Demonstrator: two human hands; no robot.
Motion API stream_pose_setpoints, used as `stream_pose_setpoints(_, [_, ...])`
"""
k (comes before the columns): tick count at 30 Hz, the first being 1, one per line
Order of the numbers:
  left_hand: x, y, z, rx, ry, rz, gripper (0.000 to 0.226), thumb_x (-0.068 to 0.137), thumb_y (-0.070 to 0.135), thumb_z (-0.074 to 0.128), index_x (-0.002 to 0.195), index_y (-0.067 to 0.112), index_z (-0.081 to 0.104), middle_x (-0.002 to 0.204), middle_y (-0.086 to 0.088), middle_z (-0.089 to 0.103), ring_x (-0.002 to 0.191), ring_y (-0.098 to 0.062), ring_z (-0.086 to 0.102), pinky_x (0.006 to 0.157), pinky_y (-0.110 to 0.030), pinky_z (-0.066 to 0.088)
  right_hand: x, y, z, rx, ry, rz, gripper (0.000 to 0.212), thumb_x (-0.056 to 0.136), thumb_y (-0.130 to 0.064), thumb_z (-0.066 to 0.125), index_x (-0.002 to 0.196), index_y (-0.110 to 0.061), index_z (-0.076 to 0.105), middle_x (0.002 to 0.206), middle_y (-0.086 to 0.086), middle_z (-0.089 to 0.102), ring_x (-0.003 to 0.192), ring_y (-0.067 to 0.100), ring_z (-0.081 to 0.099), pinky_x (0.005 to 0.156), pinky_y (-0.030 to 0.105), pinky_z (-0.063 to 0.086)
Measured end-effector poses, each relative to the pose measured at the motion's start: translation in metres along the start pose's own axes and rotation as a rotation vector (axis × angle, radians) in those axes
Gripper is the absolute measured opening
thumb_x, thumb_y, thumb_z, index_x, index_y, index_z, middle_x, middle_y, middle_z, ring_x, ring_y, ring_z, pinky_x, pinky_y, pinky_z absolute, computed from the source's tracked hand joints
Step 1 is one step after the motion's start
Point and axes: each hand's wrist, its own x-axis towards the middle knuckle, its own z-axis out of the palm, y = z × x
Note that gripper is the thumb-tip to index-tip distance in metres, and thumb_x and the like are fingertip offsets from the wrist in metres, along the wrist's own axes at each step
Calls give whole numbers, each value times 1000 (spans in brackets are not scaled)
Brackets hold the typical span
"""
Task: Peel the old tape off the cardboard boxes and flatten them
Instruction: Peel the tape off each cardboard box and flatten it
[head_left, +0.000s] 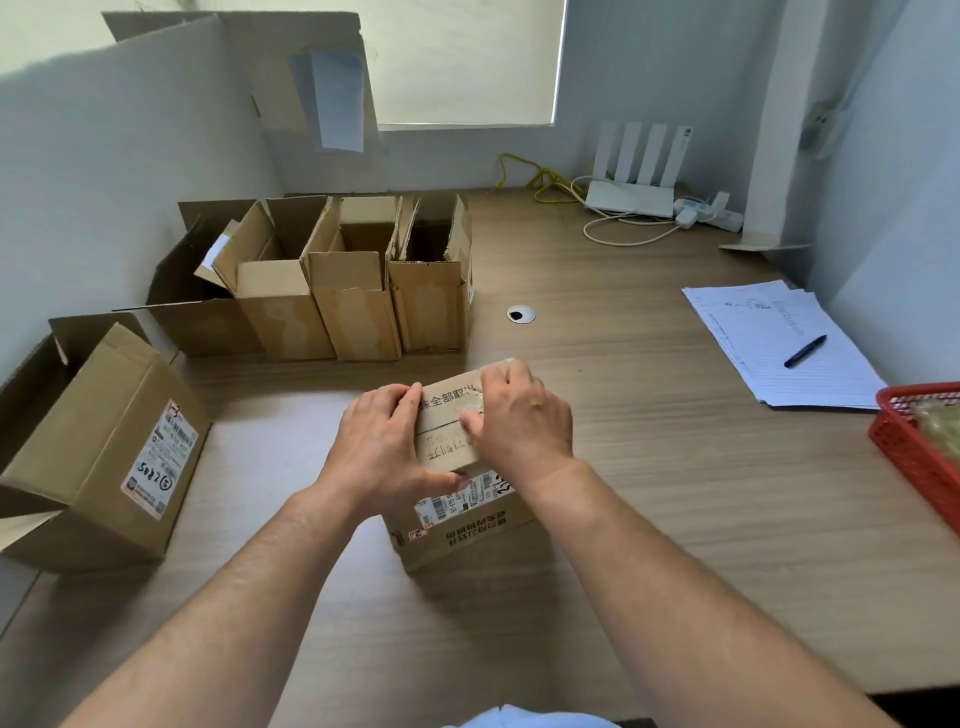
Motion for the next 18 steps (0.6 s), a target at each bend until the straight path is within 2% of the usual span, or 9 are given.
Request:
stream_pose_setpoints(2, [-1, -1, -1, -5, -9, -2, 124, 55, 79, 65, 152, 16, 18, 149, 1, 27, 136, -18, 19, 115, -33, 14, 0, 2, -1, -17, 26, -36, 18, 94, -27, 49, 105, -13, 53, 102, 6, 55, 88, 23, 58, 62, 29, 36])
stream_pose_setpoints(4, [-2, -2, -2, -16, -16, -1, 125, 55, 78, 66, 152, 17, 17, 149, 1, 26, 137, -18, 18, 115, -33, 14, 2, 6, -2, 9, 24, -11, 14, 96, -20, 44, 102, -14, 56, 98, 5, 59, 83, 22, 59, 61, 28, 37])
stream_pose_setpoints(8, [-5, -7, -6, -33, -34, 33, 124, 53, 77, 69, 150, 18, 20, 148, 2, 28, 135, -17, 19, 115, -33, 16, 3, 16, -5, 218, -41, 231, 19, 97, -24, 43, 101, -13, 58, 95, 6, 64, 81, 22, 56, 64, 29, 37])
stream_pose_setpoints(11, [-6, -9, -9, -37, -54, 49, 126, 46, 81, 61, 148, 19, 23, 145, 2, 29, 132, -16, 22, 114, -34, 19, 1, 19, -6, 317, -47, 310, 16, 96, -20, 44, 103, -11, 55, 94, 7, 63, 85, 25, 58, 66, 30, 40])
stream_pose_setpoints(15, [-6, -8, -9, -32, -41, 54, 128, 40, 85, 54, 146, 18, 25, 142, 3, 32, 129, -15, 24, 112, -34, 22, 0, 19, -11, 321, -44, 263, 19, 92, -7, 45, 109, -16, 44, 81, 1, 55, 73, 23, 51, 61, 30, 36])
stream_pose_setpoints(18, [-6, -8, -8, -28, -38, 48, 126, 44, 83, 59, 146, 18, 25, 142, 2, 32, 129, -16, 25, 112, -34, 23, -4, 17, -12, 220, -32, 133, 11, 93, -15, 43, 100, -16, 53, 85, 3, 59, 74, 23, 54, 61, 29, 33])
